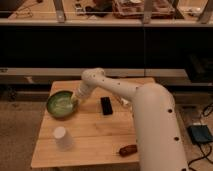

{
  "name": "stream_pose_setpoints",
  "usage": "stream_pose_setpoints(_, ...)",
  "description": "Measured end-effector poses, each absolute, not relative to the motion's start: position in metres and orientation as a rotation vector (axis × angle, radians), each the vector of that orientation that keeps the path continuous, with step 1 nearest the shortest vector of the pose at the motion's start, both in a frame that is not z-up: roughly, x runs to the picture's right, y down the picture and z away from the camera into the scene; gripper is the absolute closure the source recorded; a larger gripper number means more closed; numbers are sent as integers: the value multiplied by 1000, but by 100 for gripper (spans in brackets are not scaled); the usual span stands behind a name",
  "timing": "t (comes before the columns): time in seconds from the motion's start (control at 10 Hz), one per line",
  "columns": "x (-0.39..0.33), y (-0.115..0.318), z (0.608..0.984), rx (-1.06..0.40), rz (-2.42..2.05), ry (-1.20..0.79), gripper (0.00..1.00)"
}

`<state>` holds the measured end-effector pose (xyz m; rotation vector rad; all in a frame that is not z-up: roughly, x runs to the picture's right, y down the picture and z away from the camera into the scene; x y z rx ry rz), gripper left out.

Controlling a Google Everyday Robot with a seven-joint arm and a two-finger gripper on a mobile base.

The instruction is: Pick up the ceramic bowl

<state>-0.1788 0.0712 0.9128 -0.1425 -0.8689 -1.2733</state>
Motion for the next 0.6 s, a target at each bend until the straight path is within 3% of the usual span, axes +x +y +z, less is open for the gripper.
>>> stream_pose_setpoints(0.6,-198,93,917,-154,-1279,-901,50)
